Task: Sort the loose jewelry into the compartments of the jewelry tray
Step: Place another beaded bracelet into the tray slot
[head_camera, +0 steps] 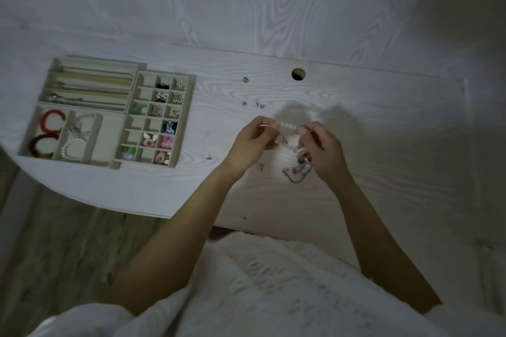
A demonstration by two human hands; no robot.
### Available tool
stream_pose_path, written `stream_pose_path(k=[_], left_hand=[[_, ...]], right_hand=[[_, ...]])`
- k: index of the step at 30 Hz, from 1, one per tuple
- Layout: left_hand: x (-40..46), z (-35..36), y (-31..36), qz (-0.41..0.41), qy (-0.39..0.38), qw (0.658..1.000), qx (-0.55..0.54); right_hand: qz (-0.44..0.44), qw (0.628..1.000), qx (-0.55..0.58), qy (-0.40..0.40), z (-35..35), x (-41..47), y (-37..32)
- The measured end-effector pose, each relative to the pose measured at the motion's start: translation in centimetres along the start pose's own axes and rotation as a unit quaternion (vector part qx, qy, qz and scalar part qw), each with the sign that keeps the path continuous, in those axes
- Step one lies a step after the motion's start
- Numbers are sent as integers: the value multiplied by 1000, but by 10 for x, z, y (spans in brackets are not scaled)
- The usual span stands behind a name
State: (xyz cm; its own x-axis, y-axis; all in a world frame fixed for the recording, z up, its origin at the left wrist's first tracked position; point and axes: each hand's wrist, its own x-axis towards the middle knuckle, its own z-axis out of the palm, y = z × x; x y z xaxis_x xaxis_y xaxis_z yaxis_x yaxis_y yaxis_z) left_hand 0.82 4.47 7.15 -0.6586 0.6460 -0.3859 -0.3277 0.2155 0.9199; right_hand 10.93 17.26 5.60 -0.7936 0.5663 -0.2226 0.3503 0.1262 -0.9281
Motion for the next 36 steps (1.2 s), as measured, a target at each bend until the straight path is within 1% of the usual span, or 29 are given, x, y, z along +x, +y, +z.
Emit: stream_pose_path(k=[2,4,6,10,13,15,17,21,24,29,30,32,33,34,36], left_hand=[[0,-8,-1,-18,6,1000,-13],[0,-12,-3,-27,16,999,-6],[-1,-16,-4,-27,27,999,4],[-11,-35,-11,-8,60,997,55],[-26,-61,-18,3,75,996,48],[-38,-85,-22,13,88,995,38],[-49,-112,-24,28,114,993,27],[-66,-175,-25,23,200,979,18],[-78,-230,-32,18,262,964,42],[-84,-309,-46,15,324,935,143],[-81,-320,-47,17,320,933,164],[-72,-342,-51,18,276,928,248],[-67,-350,-53,20,248,914,320],[-62,-360,-57,26,219,890,398],[-56,-373,-61,54,179,821,540]], right_hand=[[43,997,38,-48,10,3,1],[59,992,49,-95,16,2,3],[68,989,46,-120,18,0,5],[59,993,47,-89,29,0,1],[69,993,64,-69,50,4,-10],[75,992,53,-87,73,10,-18],[75,989,39,-125,105,17,-30],[71,977,29,-201,180,26,-57],[56,971,10,-231,241,31,-73],[13,971,-34,-237,324,43,-100],[5,971,-41,-234,335,46,-105],[-2,969,-72,-235,354,57,-108],[-5,967,-95,-235,359,63,-107],[-7,965,-119,-233,364,69,-105],[-24,960,-171,-222,367,78,-98]])
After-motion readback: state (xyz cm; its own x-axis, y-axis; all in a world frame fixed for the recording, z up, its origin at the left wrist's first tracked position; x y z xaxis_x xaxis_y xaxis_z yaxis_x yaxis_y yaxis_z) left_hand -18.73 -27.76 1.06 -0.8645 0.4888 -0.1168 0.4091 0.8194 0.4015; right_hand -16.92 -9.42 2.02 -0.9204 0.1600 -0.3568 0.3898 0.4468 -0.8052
